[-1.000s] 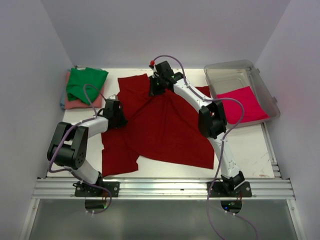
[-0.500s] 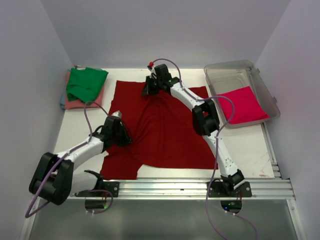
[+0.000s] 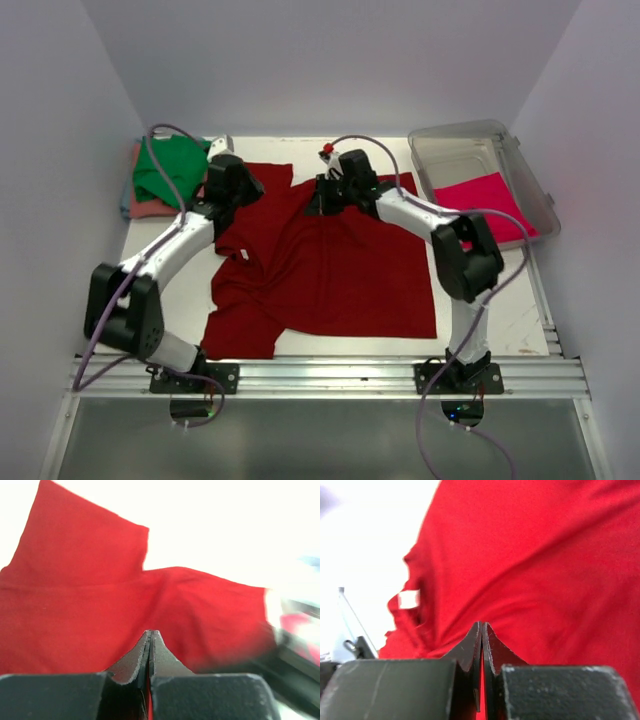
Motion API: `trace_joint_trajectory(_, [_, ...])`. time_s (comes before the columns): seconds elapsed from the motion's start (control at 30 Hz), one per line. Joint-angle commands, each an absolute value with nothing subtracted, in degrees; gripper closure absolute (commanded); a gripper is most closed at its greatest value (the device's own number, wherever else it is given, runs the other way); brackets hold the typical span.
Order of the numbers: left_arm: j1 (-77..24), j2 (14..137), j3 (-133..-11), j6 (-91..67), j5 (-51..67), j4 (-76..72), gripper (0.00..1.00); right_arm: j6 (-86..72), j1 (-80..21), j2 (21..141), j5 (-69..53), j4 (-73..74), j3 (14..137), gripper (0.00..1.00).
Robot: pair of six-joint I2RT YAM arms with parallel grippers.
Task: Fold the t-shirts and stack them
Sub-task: Flatten the tshirt out
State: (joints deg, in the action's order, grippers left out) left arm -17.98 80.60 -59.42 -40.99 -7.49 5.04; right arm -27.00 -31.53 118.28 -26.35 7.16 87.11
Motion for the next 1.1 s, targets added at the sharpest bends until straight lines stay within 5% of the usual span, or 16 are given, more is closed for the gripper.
trace_joint_trajectory(0.0, [-15.4,93.5,-60.9,-40.0,-6.3,3.3,1.0,-25.1,-31.6,104.3,-25.0,0.4,78.2,1.0])
trace_joint_trajectory(0.53, [-9.9,117.4,-73.8,-41.0,-4.0,6.1,1.0,-23.6,-31.9,68.4,-9.7,15.0,52.5,1.0])
trace_joint_trajectory(1.07, [-2.7,146.2,-115.7,-45.6,10.3,15.5,1.0,-26.1,-31.7,68.5,4.9,27.1,51.2,1.0])
